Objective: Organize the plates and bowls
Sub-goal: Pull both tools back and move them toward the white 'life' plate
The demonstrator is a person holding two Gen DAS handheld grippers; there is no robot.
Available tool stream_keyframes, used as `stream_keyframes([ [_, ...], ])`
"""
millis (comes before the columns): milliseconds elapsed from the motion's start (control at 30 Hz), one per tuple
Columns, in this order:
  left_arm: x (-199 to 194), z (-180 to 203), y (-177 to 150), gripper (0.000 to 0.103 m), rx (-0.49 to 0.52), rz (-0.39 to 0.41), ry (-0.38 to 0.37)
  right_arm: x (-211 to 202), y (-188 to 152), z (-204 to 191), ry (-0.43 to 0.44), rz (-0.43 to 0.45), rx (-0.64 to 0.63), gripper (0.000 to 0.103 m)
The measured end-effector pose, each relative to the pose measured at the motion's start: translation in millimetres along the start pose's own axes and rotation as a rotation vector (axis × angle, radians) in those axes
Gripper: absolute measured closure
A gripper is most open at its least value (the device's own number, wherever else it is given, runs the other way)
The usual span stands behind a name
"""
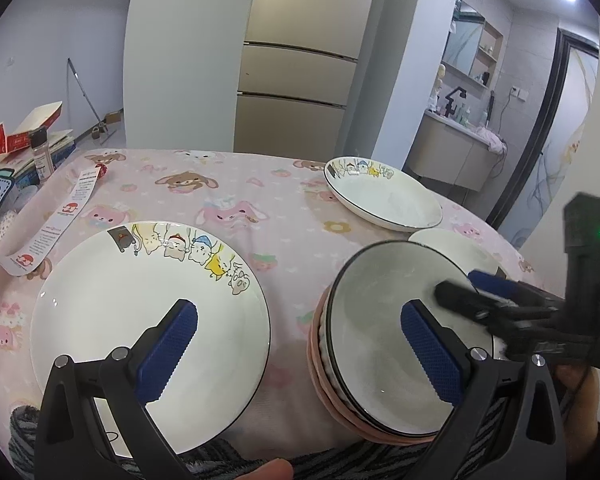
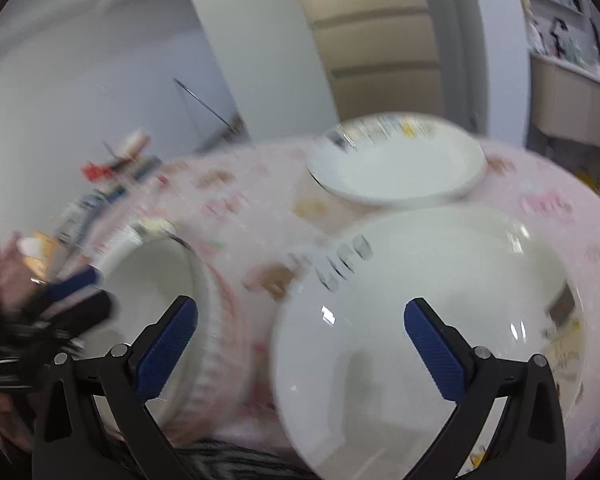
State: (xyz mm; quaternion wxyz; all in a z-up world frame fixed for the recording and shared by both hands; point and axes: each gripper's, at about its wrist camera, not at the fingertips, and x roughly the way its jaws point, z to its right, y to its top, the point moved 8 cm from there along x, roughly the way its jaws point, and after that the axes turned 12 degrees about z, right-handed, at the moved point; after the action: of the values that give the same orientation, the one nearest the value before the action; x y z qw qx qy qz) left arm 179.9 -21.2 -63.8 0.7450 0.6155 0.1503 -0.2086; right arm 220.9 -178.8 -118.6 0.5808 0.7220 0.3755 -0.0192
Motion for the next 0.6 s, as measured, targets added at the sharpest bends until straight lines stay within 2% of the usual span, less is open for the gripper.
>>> stream_keyframes([
  [100, 1, -3, -1, 0.000, -0.018, -0.006, 0.001, 3, 10, 3, 0.021, 0.032, 0.070, 0.000],
  [167, 1, -3, 0, 0.000, -0.020, -0.005, 0.001, 10, 11, 15, 0.046, 0.018, 0.187, 0.000],
  [267, 1, -1, -1, 0.000, -0.013, -0.005, 0.002, 20, 15, 35, -0.004, 0.015, 0.301, 0.000],
  [367, 2, -2, -2, 0.000, -0.012, -0.009, 0.006, 27, 14, 33, 0.003, -0.002, 0.296, 0.000],
  [467, 2, -4, -3, 0.000, -0.020, -0.014, 0.006, 24, 17, 21, 0.002, 0.018, 0.232, 0.000],
  [600, 3, -3, -4, 0.000, -0.017, -0.014, 0.006, 26, 16, 17, -0.040, 0.013, 0.177, 0.000],
])
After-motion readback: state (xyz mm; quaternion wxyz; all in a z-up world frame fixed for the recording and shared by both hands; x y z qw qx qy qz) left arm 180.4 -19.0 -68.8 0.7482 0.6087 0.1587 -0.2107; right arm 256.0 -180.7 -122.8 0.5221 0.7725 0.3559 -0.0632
